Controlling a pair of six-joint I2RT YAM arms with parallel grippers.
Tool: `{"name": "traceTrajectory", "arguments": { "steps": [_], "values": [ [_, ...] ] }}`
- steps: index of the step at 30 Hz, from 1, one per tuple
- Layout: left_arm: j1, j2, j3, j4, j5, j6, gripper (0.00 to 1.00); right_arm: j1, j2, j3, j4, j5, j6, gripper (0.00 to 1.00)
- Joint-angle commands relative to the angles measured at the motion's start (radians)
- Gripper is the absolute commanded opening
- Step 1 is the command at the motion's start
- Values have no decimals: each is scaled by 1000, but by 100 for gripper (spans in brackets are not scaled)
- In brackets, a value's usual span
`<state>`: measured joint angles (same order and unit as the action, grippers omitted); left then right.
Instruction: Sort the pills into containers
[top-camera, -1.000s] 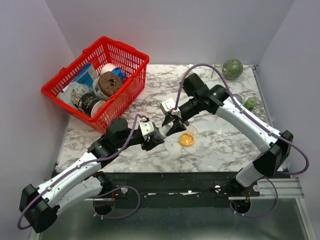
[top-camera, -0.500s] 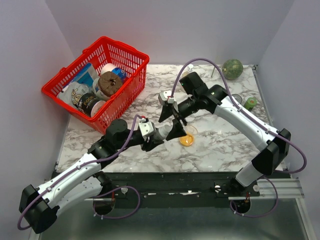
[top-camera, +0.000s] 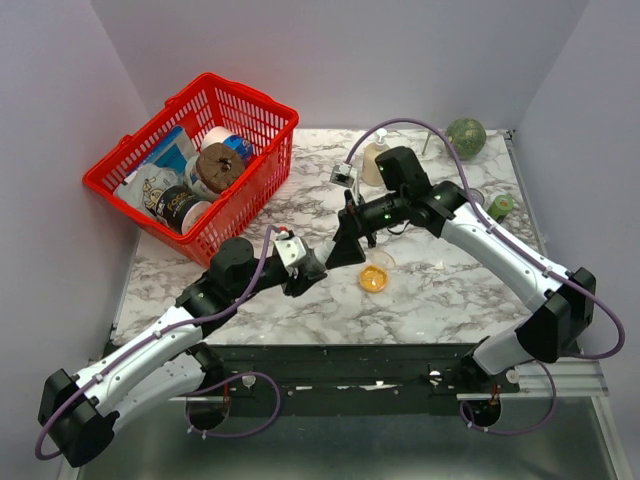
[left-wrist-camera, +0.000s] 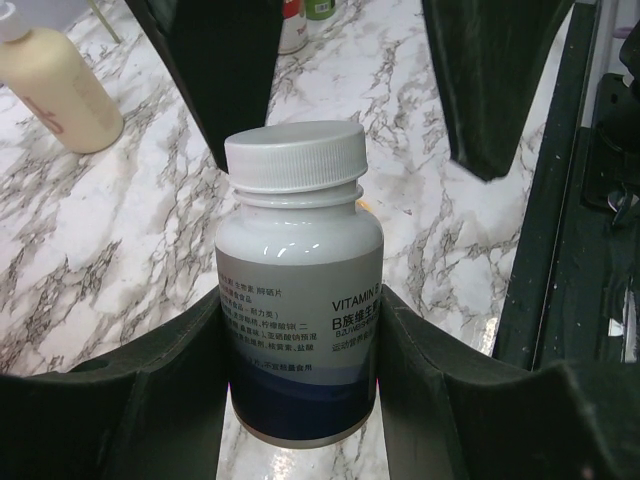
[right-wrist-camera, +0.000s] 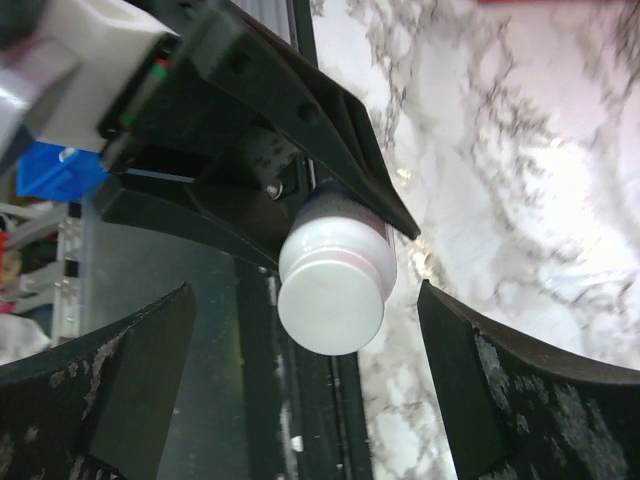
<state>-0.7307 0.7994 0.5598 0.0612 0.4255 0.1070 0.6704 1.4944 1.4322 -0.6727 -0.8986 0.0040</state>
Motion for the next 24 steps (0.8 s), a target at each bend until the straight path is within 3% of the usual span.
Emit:
{"name": "traceTrajectory", "arguments": {
  "steps": [1, 8, 11, 12, 14, 17, 18, 20, 21, 24],
  "values": [
    [-3, 3, 8, 54, -34, -12, 0, 3, 24, -4, 47, 24, 126, 95],
    [-3, 17, 12, 40, -34, -3, 0, 5, 41, 34, 48, 0, 113, 62],
    [-3, 15, 12, 31, -36, 0, 0, 8, 59, 68, 22, -17, 77, 38],
    [-3, 12, 14, 26, -36, 2, 0, 6, 72, 79, -7, -22, 41, 26],
    [-3, 9, 14, 16, -28, 6, 0, 8, 87, 125, -50, -77, -36, 20],
    [-3, 0, 11, 6, 7, 14, 0, 26, 107, 204, -183, -135, -302, 17],
    [-3, -2, 9, 8, 16, 17, 0, 31, 110, 220, -274, -166, -532, 17],
    [-3, -3, 9, 8, 56, 25, 0, 31, 110, 243, -388, -245, -811, 18],
    [-3, 0, 9, 8, 65, 26, 0, 31, 115, 257, -486, -258, -1063, 19],
    [-1, 1, 15, 5, 98, 25, 0, 31, 147, 287, -521, -264, -1263, 21]
  ]
}}
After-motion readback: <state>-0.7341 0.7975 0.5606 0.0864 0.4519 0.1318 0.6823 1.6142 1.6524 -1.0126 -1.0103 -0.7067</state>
